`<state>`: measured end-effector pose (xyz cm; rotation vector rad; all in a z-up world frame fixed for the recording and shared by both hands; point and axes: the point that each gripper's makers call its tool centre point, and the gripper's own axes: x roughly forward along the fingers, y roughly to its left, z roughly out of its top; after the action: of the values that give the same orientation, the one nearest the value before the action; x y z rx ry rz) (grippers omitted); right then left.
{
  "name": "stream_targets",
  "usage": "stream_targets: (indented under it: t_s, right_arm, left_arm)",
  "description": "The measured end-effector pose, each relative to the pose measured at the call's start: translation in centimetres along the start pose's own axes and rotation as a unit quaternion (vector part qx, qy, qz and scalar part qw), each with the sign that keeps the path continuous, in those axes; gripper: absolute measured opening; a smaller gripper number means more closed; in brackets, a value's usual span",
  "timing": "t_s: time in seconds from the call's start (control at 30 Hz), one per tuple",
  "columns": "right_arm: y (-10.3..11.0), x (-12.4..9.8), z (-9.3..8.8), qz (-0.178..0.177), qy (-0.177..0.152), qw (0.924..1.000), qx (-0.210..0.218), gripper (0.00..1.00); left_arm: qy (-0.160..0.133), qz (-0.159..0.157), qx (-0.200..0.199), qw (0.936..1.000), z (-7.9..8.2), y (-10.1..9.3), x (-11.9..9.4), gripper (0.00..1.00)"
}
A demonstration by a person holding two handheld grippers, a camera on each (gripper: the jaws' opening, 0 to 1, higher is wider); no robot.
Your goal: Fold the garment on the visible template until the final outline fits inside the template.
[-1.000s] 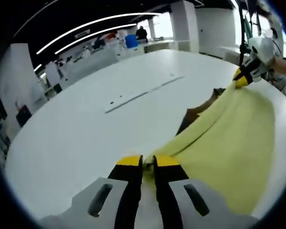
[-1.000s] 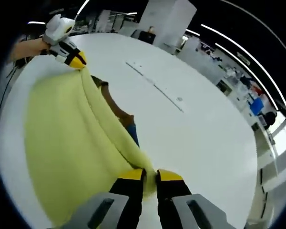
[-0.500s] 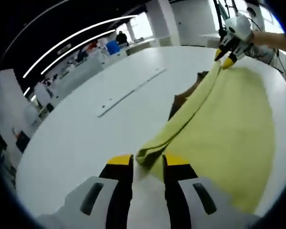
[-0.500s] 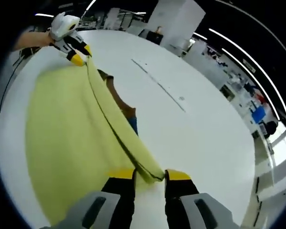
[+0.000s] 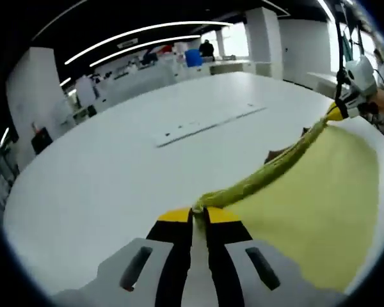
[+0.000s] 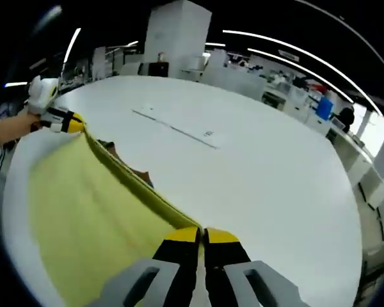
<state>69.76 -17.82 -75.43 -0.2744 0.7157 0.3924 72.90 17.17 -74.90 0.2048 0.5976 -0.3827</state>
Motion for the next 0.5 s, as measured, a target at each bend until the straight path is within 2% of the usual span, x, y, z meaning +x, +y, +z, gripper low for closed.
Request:
stream_targets:
  t_s: [0.03,0.1,0.17,0.23,0.33,0.37,0.5]
  right_arm:
    - [-0.1,0.0,-0.1,-0.004,0.001,1.0,0.005,0.02]
    - [-0.4,0.0,0.0,-0.011,0.002,0.9997,0.021,0.06]
    - [-0.4,-0.5,0.0,-0.01,0.003,0.9993,0.036,0.11]
    - [-0.1,-0.9,-0.1,-0.002,0.005,0.9987,0.051,0.17]
    - [0.9,-1.5,-0.1,0.022,0.006,0.9956,0.091,0.25]
    - [1.1,-1.8,0.0,0.029,0.004,0.995,0.095,0.28]
    - [2.1,-2.6,0.4,0.056,0.003,0.9929,0.105,0.4]
  left_arm:
    - [-0.011,-0.01,-0.042,0.999,0.4,-0.1,0.0,0.05]
    - [-0.019,-0.007,-0.076,0.9969,0.7,0.3,-0.2,0.08]
    - [-0.024,-0.004,-0.059,0.998,0.9,0.6,-0.6,0.14]
    - [-0.019,0.0,-0.025,0.9995,0.8,0.7,-1.0,0.19]
    - [-0.036,-0.016,-0.019,0.999,1.1,0.2,-1.5,0.24]
    - [-0.045,-0.026,-0.021,0.9984,1.3,-0.1,-1.7,0.25]
    - [-0.047,-0.039,-0.028,0.9977,1.1,-0.4,-2.6,0.36]
